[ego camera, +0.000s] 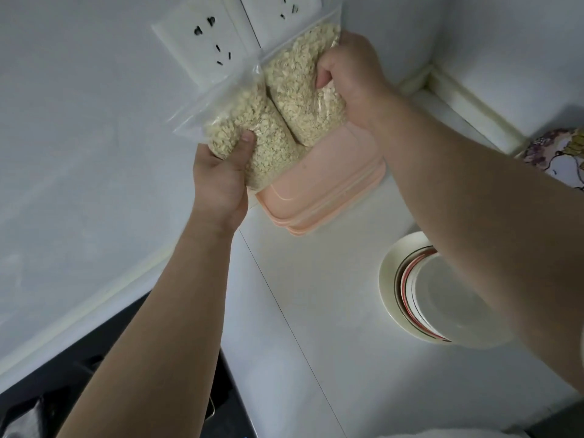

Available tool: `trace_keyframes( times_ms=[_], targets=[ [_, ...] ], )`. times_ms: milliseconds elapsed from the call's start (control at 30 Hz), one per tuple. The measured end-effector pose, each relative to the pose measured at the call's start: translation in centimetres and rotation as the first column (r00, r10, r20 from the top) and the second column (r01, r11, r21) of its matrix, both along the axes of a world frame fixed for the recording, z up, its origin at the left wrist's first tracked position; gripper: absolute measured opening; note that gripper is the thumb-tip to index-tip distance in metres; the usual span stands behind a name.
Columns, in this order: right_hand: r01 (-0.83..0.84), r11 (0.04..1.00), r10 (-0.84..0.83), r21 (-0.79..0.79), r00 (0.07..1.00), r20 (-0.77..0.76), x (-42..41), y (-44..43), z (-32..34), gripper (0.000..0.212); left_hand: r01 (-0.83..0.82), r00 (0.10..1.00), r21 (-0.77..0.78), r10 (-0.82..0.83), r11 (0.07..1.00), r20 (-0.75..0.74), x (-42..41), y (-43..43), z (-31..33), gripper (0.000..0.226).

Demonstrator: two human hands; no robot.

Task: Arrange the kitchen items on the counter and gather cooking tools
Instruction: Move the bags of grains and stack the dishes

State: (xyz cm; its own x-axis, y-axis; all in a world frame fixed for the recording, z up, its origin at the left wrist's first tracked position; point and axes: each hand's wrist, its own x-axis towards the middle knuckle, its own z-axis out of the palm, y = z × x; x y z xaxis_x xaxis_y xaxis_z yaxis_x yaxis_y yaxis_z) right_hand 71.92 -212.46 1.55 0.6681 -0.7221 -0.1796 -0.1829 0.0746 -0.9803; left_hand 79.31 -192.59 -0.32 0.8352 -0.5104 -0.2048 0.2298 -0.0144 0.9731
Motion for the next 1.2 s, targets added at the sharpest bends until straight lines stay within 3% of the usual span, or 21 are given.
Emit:
trace_keyframes(
  times_ms=[133,300,433,500,567,667,800,867,1033,1133,1200],
  targets=[
    [-0.028,0.998,0.025,-0.048,0.998,-0.057,0.2,0.1,0.0,0.021,-0.092,0.994,0.171,0.080,0.981,0.076,0.1,-0.5,-0.9,0.045],
    [-0.111,0.964,0.050,-0.242,0.969,-0.243,-1.9,0.3,0.4,0.011,-0.270,0.941,0.464,0.128,0.844,0.314,-0.5,-1.2,-0.5,0.052],
    [-0.142,0.913,-0.030,-0.383,0.911,-0.411,-6.5,0.3,0.7,0.041,-0.388,0.903,0.478,0.219,0.788,0.371,-4.0,0.0,-0.2,0.073],
    [-0.152,0.919,-0.020,-0.363,0.904,-0.428,-9.5,0.8,0.7,0.039,-0.463,0.837,0.362,0.264,0.809,0.479,-7.4,1.1,-0.3,0.054],
    [-0.143,0.943,-0.008,-0.301,0.893,-0.450,-12.8,1.4,0.6,0.037,-0.408,0.827,0.288,0.216,0.866,0.520,-11.8,2.1,-0.6,0.032],
    [-0.113,0.960,-0.032,-0.257,0.866,-0.499,-17.7,2.5,0.3,0.032,-0.150,0.922,0.404,-0.020,0.902,0.387,-16.9,2.9,-2.0,0.018],
    [-0.041,0.980,-0.072,-0.195,0.841,-0.536,-21.9,4.3,-0.6,0.034,0.195,0.938,0.619,-0.330,0.760,0.110,-19.4,2.5,-4.4,0.014],
    [0.018,0.989,-0.096,-0.148,0.834,-0.543,-23.4,4.8,-1.4,0.037,0.257,0.902,0.652,-0.419,0.713,0.103,-19.7,2.2,-5.1,0.016],
    [0.280,0.954,-0.297,-0.107,0.830,-0.472,-26.5,6.4,-2.8,0.041,0.313,0.718,0.736,-0.657,0.600,0.231,-17.7,-0.2,-5.9,0.025],
    [0.488,0.872,-0.425,0.041,0.795,-0.432,-28.2,8.1,-4.2,0.043,0.251,0.452,0.841,-0.826,0.479,0.335,-15.8,-2.7,-6.4,0.033],
    [0.616,0.765,-0.475,0.187,0.736,-0.481,-29.2,9.5,-5.4,0.038,0.158,0.244,0.913,-0.911,0.377,0.333,-14.8,-4.4,-6.4,0.044]
  ],
)
